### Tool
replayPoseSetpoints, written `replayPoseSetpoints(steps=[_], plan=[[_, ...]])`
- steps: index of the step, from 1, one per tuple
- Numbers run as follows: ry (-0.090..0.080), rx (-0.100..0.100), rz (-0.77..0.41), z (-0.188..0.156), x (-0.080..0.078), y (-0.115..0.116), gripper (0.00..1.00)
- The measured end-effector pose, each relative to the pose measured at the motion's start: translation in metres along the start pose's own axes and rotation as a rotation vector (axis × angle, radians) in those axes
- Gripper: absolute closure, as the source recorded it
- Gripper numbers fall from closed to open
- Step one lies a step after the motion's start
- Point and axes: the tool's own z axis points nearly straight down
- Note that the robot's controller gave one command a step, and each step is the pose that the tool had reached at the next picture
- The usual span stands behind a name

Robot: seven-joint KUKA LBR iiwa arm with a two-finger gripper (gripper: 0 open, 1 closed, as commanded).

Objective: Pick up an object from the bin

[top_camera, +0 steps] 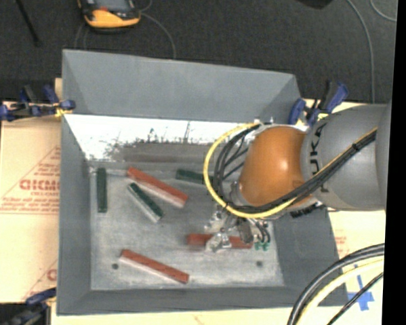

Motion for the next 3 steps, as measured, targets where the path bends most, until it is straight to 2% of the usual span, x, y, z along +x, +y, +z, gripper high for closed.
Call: replayPoseSetpoints(steps=[1,2,3], plan=[[-0.007,0.001,0.006,-0.027,0.000,-0.003,1.00],[0.000,0.001,0.010,-0.078,-0.011,-0.021,1.00],[-0.002,0.002,0.009,-0.121,-0.010,-0.021,1.00]])
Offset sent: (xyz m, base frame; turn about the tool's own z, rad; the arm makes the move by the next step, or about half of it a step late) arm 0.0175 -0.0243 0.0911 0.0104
